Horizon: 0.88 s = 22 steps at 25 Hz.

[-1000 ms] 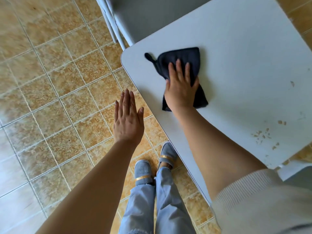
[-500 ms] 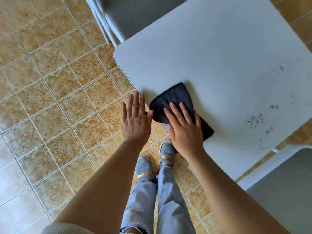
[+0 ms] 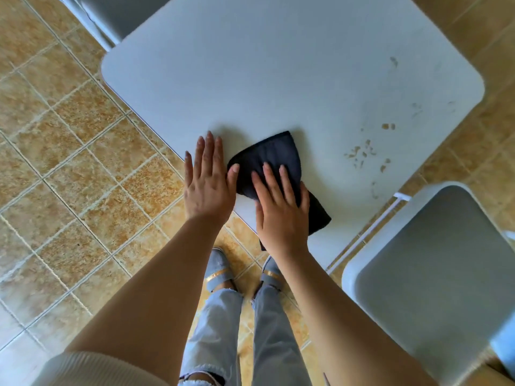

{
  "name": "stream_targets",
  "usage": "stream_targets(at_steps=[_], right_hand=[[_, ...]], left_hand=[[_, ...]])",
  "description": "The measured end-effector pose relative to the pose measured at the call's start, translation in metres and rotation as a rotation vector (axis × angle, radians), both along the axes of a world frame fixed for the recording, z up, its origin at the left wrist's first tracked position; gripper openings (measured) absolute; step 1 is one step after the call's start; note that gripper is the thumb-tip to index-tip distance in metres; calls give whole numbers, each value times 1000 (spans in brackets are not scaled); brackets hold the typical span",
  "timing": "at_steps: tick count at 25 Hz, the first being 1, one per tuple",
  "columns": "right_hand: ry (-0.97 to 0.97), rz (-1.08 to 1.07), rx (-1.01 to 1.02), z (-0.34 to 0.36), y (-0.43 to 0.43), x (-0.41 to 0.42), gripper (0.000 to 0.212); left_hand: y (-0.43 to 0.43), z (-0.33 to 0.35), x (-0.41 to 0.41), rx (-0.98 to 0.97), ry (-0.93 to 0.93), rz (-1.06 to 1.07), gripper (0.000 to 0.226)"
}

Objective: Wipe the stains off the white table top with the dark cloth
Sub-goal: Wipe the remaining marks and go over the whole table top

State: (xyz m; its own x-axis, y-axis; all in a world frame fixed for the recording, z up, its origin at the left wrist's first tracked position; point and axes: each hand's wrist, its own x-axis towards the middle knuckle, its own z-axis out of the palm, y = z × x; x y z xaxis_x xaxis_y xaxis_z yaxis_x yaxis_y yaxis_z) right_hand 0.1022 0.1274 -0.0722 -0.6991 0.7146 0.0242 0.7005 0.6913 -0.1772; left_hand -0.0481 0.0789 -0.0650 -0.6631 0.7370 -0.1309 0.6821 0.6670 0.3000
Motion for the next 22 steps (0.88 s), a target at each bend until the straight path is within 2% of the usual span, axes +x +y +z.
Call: stream_targets(at_steps=[4,7,10,13,17,22], right_hand=[[-39,18,5,2,-10,78,50],[-64,-73,36,3,14,114,49],[-80,-251,22,2,53,118,52],[-5,-374,4,-1,96,91,52],[66,-261,32,-5,94,51,49],[39,-127,13,-2,53,103,48]], left_hand=[[19,1,35,-29,18,-86,67],[37,-1,64,-17,8,-148,66],[52,-4,81,4,20,-185,65],[63,-7,86,15,38,-190,63],[77,-7,83,55,78,-170,64],[99,-5,88,93,74,-184,63]])
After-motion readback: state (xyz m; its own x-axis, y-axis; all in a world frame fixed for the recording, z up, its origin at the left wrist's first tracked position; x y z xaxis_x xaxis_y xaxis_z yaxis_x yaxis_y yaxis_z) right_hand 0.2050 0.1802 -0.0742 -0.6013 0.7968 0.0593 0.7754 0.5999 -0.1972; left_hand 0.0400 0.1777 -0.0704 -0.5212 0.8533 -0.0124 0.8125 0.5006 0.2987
